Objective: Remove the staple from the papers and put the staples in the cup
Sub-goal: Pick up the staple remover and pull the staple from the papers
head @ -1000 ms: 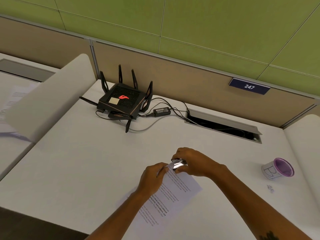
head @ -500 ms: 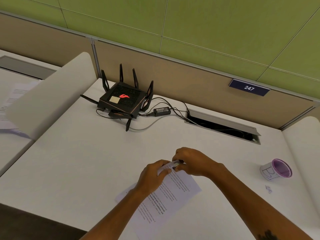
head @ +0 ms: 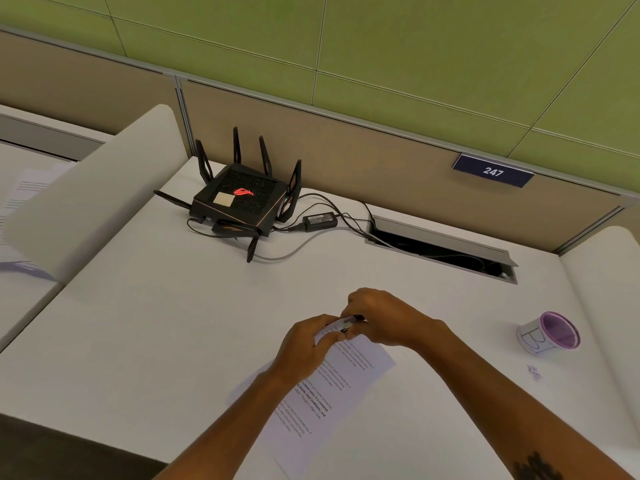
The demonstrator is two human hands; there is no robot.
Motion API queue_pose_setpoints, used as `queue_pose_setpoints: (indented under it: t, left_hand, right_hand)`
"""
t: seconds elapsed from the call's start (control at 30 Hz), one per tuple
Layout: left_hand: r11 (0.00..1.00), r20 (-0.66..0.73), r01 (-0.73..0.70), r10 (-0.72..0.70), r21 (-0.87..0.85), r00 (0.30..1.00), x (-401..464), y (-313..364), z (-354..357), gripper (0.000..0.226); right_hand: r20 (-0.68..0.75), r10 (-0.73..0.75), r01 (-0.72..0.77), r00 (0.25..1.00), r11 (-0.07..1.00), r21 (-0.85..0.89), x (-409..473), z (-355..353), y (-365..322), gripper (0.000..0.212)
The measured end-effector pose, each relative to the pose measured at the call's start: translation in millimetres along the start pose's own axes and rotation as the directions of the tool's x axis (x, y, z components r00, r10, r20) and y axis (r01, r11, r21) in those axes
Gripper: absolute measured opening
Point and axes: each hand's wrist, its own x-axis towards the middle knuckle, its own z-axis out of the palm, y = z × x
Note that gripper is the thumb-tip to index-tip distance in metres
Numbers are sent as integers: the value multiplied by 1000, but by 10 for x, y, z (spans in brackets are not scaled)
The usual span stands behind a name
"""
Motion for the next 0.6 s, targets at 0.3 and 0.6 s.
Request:
queue_pose_setpoints:
  t: [0.3,0.6]
  left_hand:
    - [986,-95,-130,140,109,986,-4,-19,33,36]
    - [1000,-30,-7,7,-5,1000,0,52,39,22]
  right_hand:
    - [-45,-11,10,999,1000,-15,8,-38,-40,13]
    - [-12,-21,21,1000,999,-29,-22,-58,-11,16]
